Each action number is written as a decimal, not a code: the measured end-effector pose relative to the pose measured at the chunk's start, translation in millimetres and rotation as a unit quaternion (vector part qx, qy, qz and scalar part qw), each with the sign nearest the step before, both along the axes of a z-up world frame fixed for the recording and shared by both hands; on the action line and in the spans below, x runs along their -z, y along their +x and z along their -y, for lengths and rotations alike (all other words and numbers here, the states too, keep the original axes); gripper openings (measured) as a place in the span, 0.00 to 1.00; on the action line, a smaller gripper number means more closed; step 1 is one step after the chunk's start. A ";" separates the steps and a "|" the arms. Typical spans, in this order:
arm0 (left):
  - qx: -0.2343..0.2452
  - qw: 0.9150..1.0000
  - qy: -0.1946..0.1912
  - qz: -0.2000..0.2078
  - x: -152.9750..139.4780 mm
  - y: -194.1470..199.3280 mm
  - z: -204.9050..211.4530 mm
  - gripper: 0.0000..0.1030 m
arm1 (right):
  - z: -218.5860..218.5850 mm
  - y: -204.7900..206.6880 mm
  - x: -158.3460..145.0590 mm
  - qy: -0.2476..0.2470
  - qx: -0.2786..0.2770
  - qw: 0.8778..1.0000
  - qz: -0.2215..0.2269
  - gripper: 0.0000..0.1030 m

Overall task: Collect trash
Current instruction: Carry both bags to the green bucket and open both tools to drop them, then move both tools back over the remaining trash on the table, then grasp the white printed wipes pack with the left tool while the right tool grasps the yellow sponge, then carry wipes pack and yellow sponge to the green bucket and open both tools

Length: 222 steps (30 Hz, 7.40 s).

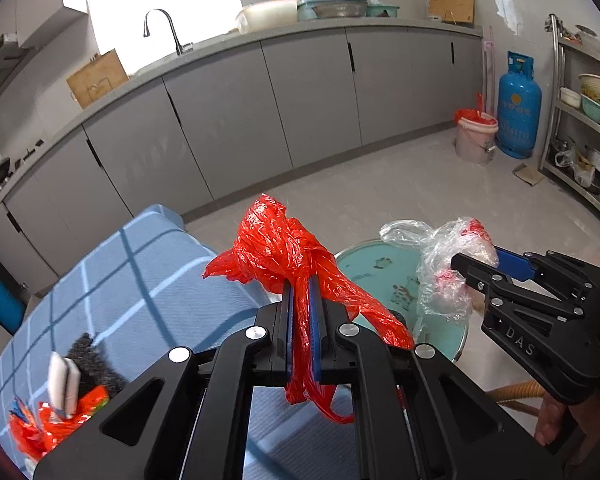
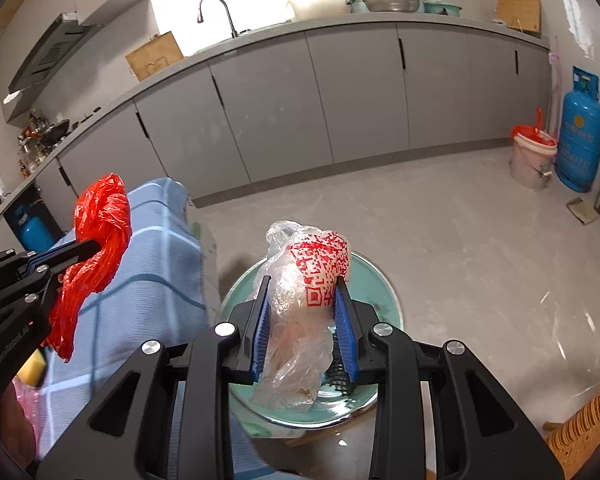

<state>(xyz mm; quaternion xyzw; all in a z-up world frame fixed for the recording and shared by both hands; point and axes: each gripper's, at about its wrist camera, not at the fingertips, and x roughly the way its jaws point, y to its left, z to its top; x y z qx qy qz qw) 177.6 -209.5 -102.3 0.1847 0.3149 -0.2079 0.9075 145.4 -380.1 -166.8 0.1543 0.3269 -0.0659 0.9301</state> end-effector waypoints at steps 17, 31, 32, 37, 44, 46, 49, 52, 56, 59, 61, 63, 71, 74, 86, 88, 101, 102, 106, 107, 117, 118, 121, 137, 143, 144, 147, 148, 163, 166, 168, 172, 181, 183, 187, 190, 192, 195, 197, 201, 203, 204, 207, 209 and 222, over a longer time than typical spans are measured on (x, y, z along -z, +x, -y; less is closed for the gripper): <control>0.030 0.999 -0.002 -0.037 31.9 15.3 33.3 0.09 | 21.1 24.9 31.2 -0.006 0.014 1.000 -0.025 0.32; 0.006 1.000 -0.002 -0.018 24.6 14.8 24.1 0.70 | 29.5 20.7 34.9 0.006 0.031 0.999 -0.019 0.63; 0.003 1.000 -0.002 -0.018 22.6 15.1 22.0 0.70 | 30.5 18.4 34.3 0.008 0.035 0.999 -0.018 0.63; -0.019 1.000 -0.007 -0.003 5.7 14.0 9.3 0.79 | 30.8 9.1 30.7 0.012 0.041 0.999 -0.018 0.66; -0.033 0.999 -0.018 0.013 -21.2 2.7 -13.5 0.84 | 11.1 -1.7 17.9 0.020 0.030 0.999 -0.014 0.69; -0.040 0.999 -0.020 0.016 -29.4 -2.6 -23.6 0.84 | -0.5 -4.2 11.7 0.022 0.020 1.000 -0.009 0.71; -0.046 0.998 -0.028 0.028 -44.8 -12.4 -41.6 0.84 | -21.1 -6.2 2.5 0.025 -0.001 1.000 -0.004 0.71; -0.056 0.997 -0.031 0.042 -58.1 -20.5 -59.9 0.87 | -45.3 -8.2 -7.6 0.026 -0.026 0.999 0.002 0.73; -0.083 0.994 -0.036 0.057 -75.5 -31.3 -99.2 0.87 | -84.8 -13.1 -19.5 0.025 -0.067 0.997 0.008 0.76; -0.115 0.990 -0.036 0.067 -83.1 -40.5 -138.1 0.90 | -110.1 -15.2 -25.3 0.025 -0.095 0.995 0.008 0.76; -0.140 0.987 -0.030 0.074 -82.7 -45.1 -162.8 0.90 | -130.1 -16.1 -28.5 0.022 -0.117 0.993 0.008 0.77; -0.167 0.983 -0.022 0.075 -79.9 -49.7 -189.9 0.90 | -147.9 -16.7 -31.1 0.019 -0.134 0.991 0.008 0.77; -0.301 0.953 0.010 0.035 -43.1 -62.4 -310.8 0.90 | -215.1 -12.8 -43.2 -0.001 -0.193 0.981 0.013 0.77; -0.332 0.943 0.011 0.007 -24.1 -70.0 -345.1 0.90 | -236.1 -6.1 -47.2 -0.011 -0.215 0.976 0.016 0.77; -0.338 0.940 -0.023 -0.039 4.4 -78.2 -365.2 0.90 | -316.9 9.9 -44.3 -0.064 -0.302 0.951 0.000 0.82; -0.338 0.940 -0.026 -0.043 8.2 -75.4 -363.2 0.90 | -321.6 12.8 -39.2 -0.064 -0.306 0.950 -0.007 0.82; -0.315 0.943 -0.053 -0.100 44.0 -57.2 -355.8 0.72 | -315.6 19.7 -21.8 -0.060 -0.306 0.950 -0.028 0.83; -0.313 0.944 -0.048 -0.097 44.6 -57.7 -353.6 0.71 | -315.4 19.8 -20.9 -0.059 -0.306 0.950 -0.028 0.83; -0.306 0.947 -0.037 -0.090 42.8 -60.6 -350.1 0.47 | -316.3 19.1 -20.0 -0.059 -0.308 0.949 -0.028 0.83; -0.304 0.948 -0.035 -0.088 40.8 -61.8 -350.2 0.41 | -316.9 19.0 -20.2 -0.059 -0.308 0.949 -0.027 0.83; -0.296 0.953 -0.032 -0.057 12.8 -75.7 -357.6 0.18 | -325.1 16.0 -23.6 -0.065 -0.321 0.944 -0.024 0.83; -0.297 0.953 -0.034 -0.052 7.9 -77.8 -359.9 0.17 | -326.8 15.8 -24.5 -0.066 -0.324 0.943 -0.024 0.83; -0.303 0.952 -0.029 -0.030 -6.4 -83.3 -366.7 0.17 | -331.1 14.8 -26.6 -0.070 -0.332 0.941 -0.021 0.82; -0.347 0.937 0.026 0.029 -21.0 -84.8 -388.5 0.17 | -349.6 24.3 -21.3 -0.088 -0.373 0.923 -0.042 0.75; -0.337 0.941 0.032 0.032 -20.6 -86.8 -382.3 0.17 | -349.1 28.1 -19.4 -0.062 -0.394 0.916 -0.047 0.52; -0.336 0.941 0.031 0.034 -23.0 -87.1 -381.9 0.17 | -347.3 27.4 -21.8 -0.058 -0.392 0.917 -0.041 0.52; -0.333 0.941 0.031 0.044 -30.2 -88.1 -379.5 0.17 | -338.3 23.0 -36.5 -0.049 -0.379 0.924 -0.012 0.52; -0.330 0.942 0.030 0.050 -35.0 -87.9 -377.4 0.17 | -334.4 20.9 -42.3 -0.045 -0.375 0.926 -0.002 0.52; -0.241 0.965 0.023 0.100 -68.5 -59.8 -295.6 0.17 | -263.8 21.1 -76.0 -0.034 -0.280 0.957 0.064 0.52; -0.214 0.972 0.021 0.097 -68.2 -50.8 -272.1 0.17 | -246.7 20.9 -70.9 -0.033 -0.261 0.963 0.060 0.52; -0.196 0.975 0.024 0.099 -67.8 -46.2 -254.8 0.17 | -232.9 20.8 -69.0 -0.032 -0.246 0.967 0.059 0.52; -0.162 0.982 0.024 0.096 -66.2 -38.4 -222.7 0.17 | -206.6 19.6 -64.9 -0.030 -0.216 0.974 0.057 0.52; -0.093 0.991 0.029 0.090 -61.8 -26.2 -160.1 0.17 | -136.0 19.8 -48.5 -0.026 -0.142 0.989 0.044 0.52; -0.081 0.992 0.030 0.088 -60.3 -24.9 -147.6 0.17 | -122.5 19.2 -44.7 -0.024 -0.129 0.990 0.042 0.52; -0.055 0.994 0.032 0.084 -57.1 -20.0 -120.8 0.17 | -95.5 19.7 -34.1 -0.019 -0.102 0.994 0.035 0.52; -0.040 0.996 0.033 0.078 -53.5 -16.7 -105.2 0.17 | -78.4 20.5 -26.1 -0.015 -0.086 0.996 0.029 0.52; -0.030 0.996 0.034 0.074 -50.6 -13.3 -93.8 0.17 | -66.2 22.1 -19.4 -0.014 -0.075 0.997 0.024 0.52; -0.019 0.996 0.039 0.072 -46.7 -8.2 -78.7 0.17 | -53.6 22.5 -11.0 -0.012 -0.060 0.998 0.018 0.52; -0.010 0.997 0.041 0.069 -41.4 -5.1 -68.0 0.17 | -43.7 23.4 -4.4 -0.010 -0.048 0.999 0.012 0.52; 0.008 0.997 0.049 0.053 -28.6 2.2 -48.0 0.17 | -26.8 26.0 8.8 -0.008 -0.032 0.999 0.000 0.52; 0.016 0.998 0.051 0.043 -22.8 5.6 -40.9 0.17 | -18.9 27.9 16.6 -0.008 -0.026 1.000 -0.008 0.52; 0.019 0.998 0.052 0.039 -20.8 7.7 -37.9 0.17 | -15.8 30.5 19.6 -0.008 -0.023 1.000 -0.011 0.52; 0.027 0.998 0.054 0.024 -12.7 13.8 -29.8 0.17 | -7.1 36.3 27.5 -0.005 -0.016 1.000 -0.019 0.52; 0.032 0.998 0.057 0.015 -8.0 18.8 -22.5 0.17 | -2.1 39.8 32.8 -0.003 -0.012 1.000 -0.023 0.52; 0.058 0.996 0.065 -0.008 14.6 25.8 1.3 0.48 | 15.0 55.7 51.5 -0.005 -0.002 0.999 -0.032 0.63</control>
